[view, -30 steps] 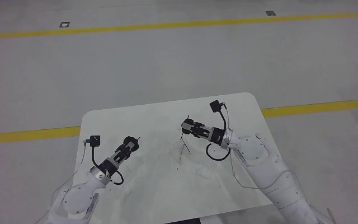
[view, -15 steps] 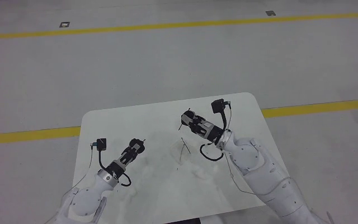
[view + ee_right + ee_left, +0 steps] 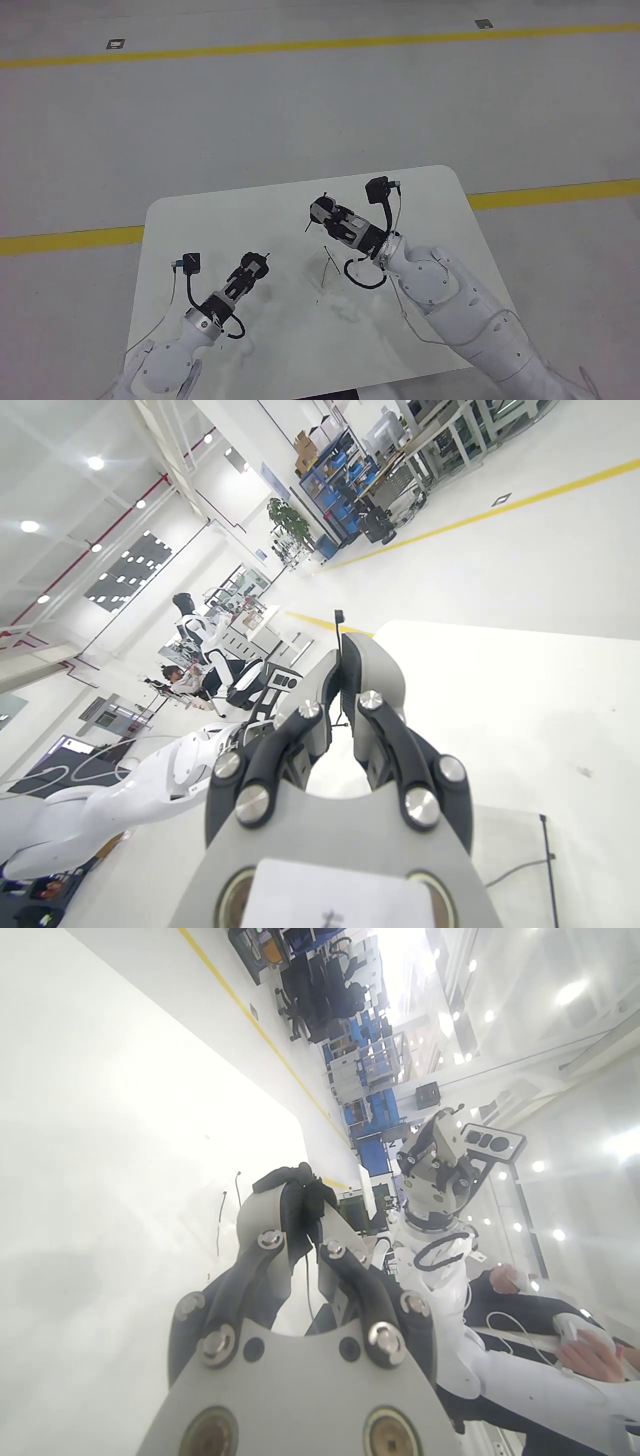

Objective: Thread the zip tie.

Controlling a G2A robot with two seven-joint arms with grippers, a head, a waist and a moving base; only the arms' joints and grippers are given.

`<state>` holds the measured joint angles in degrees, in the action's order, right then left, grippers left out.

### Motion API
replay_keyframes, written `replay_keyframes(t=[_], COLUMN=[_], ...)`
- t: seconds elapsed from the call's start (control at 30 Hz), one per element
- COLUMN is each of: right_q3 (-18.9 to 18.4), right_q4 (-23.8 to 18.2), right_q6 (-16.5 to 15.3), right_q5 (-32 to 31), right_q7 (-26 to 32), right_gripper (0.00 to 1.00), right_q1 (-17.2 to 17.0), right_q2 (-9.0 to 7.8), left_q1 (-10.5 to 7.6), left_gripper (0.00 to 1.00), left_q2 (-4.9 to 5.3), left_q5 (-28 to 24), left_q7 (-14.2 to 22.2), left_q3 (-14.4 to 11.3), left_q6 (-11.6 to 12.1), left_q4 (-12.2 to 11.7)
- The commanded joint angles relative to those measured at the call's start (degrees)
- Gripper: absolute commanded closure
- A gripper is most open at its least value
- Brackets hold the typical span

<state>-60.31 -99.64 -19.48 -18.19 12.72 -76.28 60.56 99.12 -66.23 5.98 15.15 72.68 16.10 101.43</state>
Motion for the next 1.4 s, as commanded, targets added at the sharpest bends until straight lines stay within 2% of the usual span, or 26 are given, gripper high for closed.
replay_keyframes(t=[0.0,0.07,0.1,0.2,0.33,0.47,0.6,0.97,1.0,1.1,1.17,1.37], right_q3=[0.0,0.2,0.8,2.8,6.1,8.4,10.3,10.3,10.3,9.2,8.4,6.5], right_q4=[0.0,-0.5,-0.4,0.9,1.5,2.1,1.7,1.7,1.7,0.1,-1.8,-8.3], right_q6=[0.0,0.0,0.0,0.0,0.0,0.0,0.0,0.0,0.0,0.0,0.0,0.0], right_q5=[0.0,-1.1,-3.9,-5.4,-8.5,-7.8,-5.1,-5.1,-5.1,-4.4,-4.9,-1.8], right_q7=[0.0,0.0,-1.6,-6.4,-13.6,-19.6,-23.5,-23.5,-23.5,-24.9,-25.3,-23.9], right_gripper=[1.00,1.00,1.00,1.00,1.00,1.00,1.00,1.00,1.00,1.00,1.00,1.00], right_q1=[0.0,0.1,-0.3,-1.3,-1.8,-1.7,-1.4,-1.4,-1.4,-2.7,-4.3,-7.9], right_q2=[0.00,0.00,0.03,0.29,0.17,-0.42,-1.35,-1.35,-1.35,-1.51,-2.11,-4.90], left_q1=[-0.05,-0.04,0.14,1.27,3.35,4.14,3.94,3.75,3.85,4.83,5.83,7.38], left_gripper=[1.00,1.00,1.00,1.00,1.00,1.00,1.00,1.00,1.00,1.00,1.00,1.00], left_q2=[-0.03,-0.18,-0.22,-0.21,0.13,0.52,0.96,1.01,0.98,0.98,1.07,1.38], left_q5=[-0.2,-2.1,-3.0,-4.0,-2.4,-1.8,-1.5,-1.2,-2.1,-3.4,-4.2,-4.1], left_q7=[-0.2,-1.0,-1.5,-2.8,-3.2,-4.0,-4.2,-4.0,-4.5,-7.6,-8.4,-8.9], left_q3=[-0.1,-0.7,-0.9,-1.1,-1.4,-1.6,-2.2,-2.4,-2.4,-1.7,-1.4,-1.1], left_q6=[0.1,1.8,3.4,3.4,3.4,3.4,3.4,3.4,3.4,3.4,3.4,3.4], left_q4=[0.0,-0.4,0.1,2.8,6.7,9.2,10.5,10.1,9.8,11.4,13.0,14.2])
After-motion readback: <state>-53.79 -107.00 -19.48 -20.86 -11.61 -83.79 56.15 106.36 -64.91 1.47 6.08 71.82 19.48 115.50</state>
